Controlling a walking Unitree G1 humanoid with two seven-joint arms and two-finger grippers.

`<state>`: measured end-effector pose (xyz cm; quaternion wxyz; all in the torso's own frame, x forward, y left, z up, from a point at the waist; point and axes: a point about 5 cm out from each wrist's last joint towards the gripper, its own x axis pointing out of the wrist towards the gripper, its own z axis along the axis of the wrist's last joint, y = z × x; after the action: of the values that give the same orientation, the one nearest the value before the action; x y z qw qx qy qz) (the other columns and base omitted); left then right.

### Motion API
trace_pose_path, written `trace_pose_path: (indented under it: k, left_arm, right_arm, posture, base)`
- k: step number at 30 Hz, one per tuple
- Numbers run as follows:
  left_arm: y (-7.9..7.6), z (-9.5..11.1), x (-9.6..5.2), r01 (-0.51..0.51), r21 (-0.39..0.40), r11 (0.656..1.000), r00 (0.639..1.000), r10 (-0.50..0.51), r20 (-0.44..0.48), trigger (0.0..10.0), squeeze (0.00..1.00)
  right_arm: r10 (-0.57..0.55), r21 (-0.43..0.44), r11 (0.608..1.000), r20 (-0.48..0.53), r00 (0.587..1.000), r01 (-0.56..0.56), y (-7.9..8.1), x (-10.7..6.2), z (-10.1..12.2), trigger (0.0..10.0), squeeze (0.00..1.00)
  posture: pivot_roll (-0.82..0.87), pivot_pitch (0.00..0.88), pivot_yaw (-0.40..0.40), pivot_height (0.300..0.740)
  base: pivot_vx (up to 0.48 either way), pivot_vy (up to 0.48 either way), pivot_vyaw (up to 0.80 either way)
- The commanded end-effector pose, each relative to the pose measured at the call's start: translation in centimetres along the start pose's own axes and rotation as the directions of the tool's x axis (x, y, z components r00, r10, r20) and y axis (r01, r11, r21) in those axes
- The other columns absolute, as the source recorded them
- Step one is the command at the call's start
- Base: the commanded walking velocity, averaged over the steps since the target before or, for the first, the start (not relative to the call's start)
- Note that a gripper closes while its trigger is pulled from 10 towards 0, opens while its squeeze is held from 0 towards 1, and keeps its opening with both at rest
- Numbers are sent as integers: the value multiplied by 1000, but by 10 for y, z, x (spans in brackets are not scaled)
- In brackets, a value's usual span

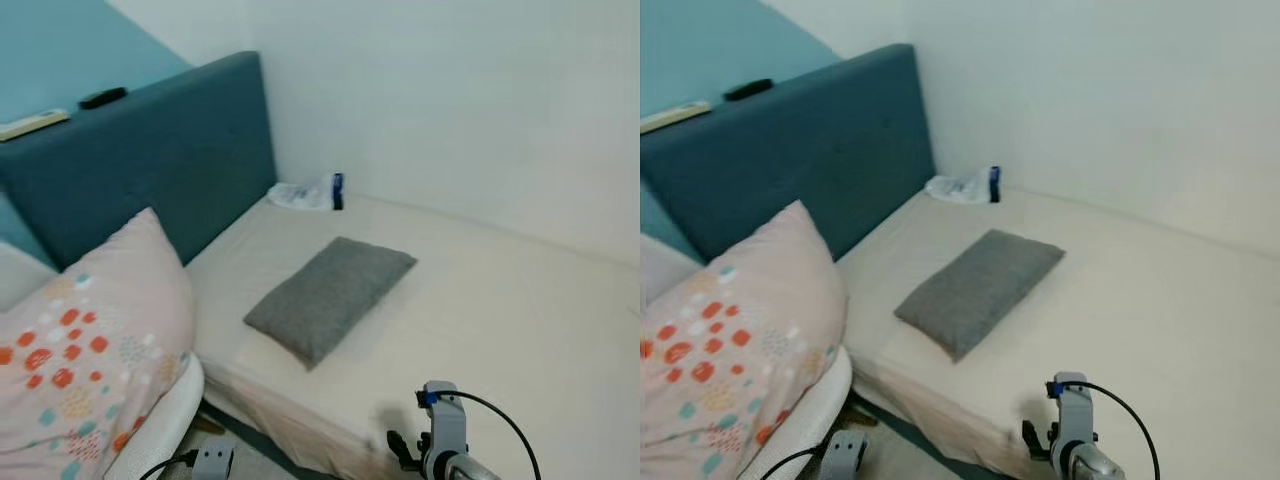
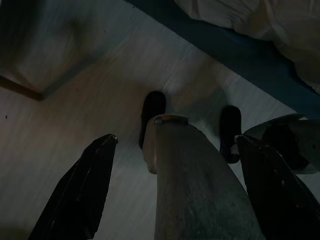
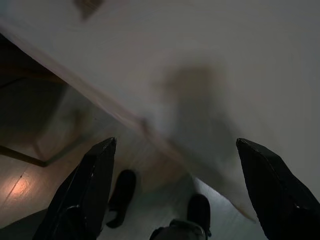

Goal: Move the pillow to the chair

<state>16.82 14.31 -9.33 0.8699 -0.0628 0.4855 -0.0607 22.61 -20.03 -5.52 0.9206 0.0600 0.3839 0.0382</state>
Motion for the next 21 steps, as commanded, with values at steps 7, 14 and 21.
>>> trace_pose_path:
  k: [7, 14, 21]
  left_arm:
    - [0, 4, 1, 3, -8, 1000, 1000, -3, 16, 10000, 0]
    - [-4, 7, 1, 36, -18, 999, 999, -35, 32, 10000, 0]
    - [-7, 8, 2, 60, 27, 998, 998, -61, 31, 10000, 0]
  right_arm:
    - [36, -12, 999, 56, 998, -36, 7, 4, 15, 10000, 0]
    - [23, -21, 1000, 78, 997, -21, 7, 5, 22, 10000, 0]
    - [-71, -3, 997, 74, 995, 71, -2, 4, 24, 10000, 0]
  posture:
    - [-63, 0, 1, 740]
    - [-63, 0, 2, 740]
    - [-65, 0, 5, 740]
  base:
    - [0, 0, 781]
    - [0, 0, 781]
    - [0, -180, 210]
